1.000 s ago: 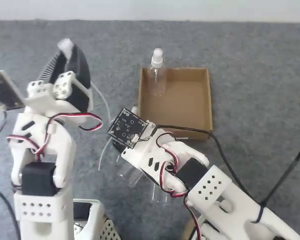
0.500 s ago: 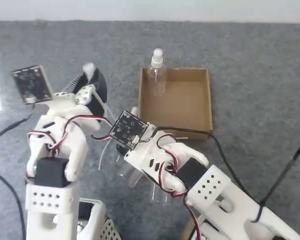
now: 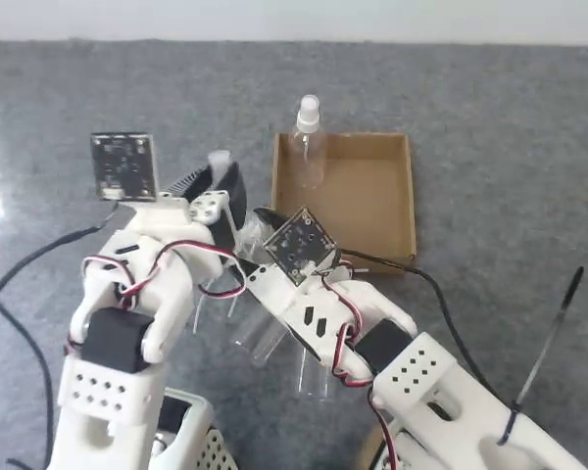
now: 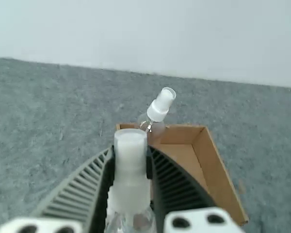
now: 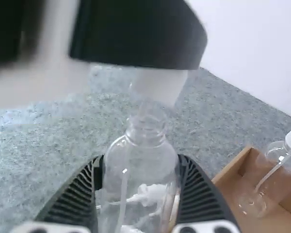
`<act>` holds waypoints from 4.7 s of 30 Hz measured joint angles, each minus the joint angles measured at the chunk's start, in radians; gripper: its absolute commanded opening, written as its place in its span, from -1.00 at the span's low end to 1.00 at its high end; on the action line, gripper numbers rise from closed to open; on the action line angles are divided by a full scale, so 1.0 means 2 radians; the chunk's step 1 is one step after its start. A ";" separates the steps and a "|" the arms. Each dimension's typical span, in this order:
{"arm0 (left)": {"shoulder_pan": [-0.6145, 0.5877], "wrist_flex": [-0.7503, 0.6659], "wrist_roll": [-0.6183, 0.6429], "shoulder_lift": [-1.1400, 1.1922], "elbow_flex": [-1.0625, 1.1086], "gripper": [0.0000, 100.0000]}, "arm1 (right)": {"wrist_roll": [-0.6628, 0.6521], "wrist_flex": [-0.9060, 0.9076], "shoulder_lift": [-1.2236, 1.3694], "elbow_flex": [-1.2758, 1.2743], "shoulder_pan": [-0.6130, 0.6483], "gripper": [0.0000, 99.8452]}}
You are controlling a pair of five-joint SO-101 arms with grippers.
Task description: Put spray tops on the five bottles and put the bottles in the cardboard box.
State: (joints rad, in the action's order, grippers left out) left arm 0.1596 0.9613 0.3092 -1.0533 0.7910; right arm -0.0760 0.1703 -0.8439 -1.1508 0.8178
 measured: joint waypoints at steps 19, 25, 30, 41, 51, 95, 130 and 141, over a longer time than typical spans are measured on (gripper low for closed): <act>0.018 0.007 -0.053 0.000 0.020 -0.74 | 0.001 -0.018 0.000 -0.022 -0.030 -0.99; 0.018 0.015 -0.055 0.000 -0.035 -0.74 | 0.001 -0.018 0.000 -0.022 -0.034 -0.99; 0.010 0.080 -0.056 0.000 -0.120 -0.68 | 0.001 -0.018 0.000 -0.022 -0.035 -0.99; -0.129 0.107 -0.111 -0.002 -0.025 -0.51 | 0.003 0.058 0.000 0.066 -0.109 -0.99; -0.057 0.051 -0.131 -0.031 0.098 -0.39 | 0.005 0.116 0.117 0.226 -0.111 -0.99; -0.188 -0.044 -0.154 -0.141 0.219 -0.72 | 0.004 0.099 0.240 0.292 -0.282 -0.99; -0.225 -0.083 -0.154 -0.138 0.260 -0.72 | 0.004 -0.156 0.506 0.293 -0.308 -0.99; -0.225 -0.083 -0.154 -0.138 0.260 -0.72 | 0.003 -0.159 0.506 0.289 -0.308 -0.99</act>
State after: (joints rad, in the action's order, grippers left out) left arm -0.2900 0.7956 0.0008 -1.3295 1.3111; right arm -0.0698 -0.1473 0.1688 -0.5723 0.2010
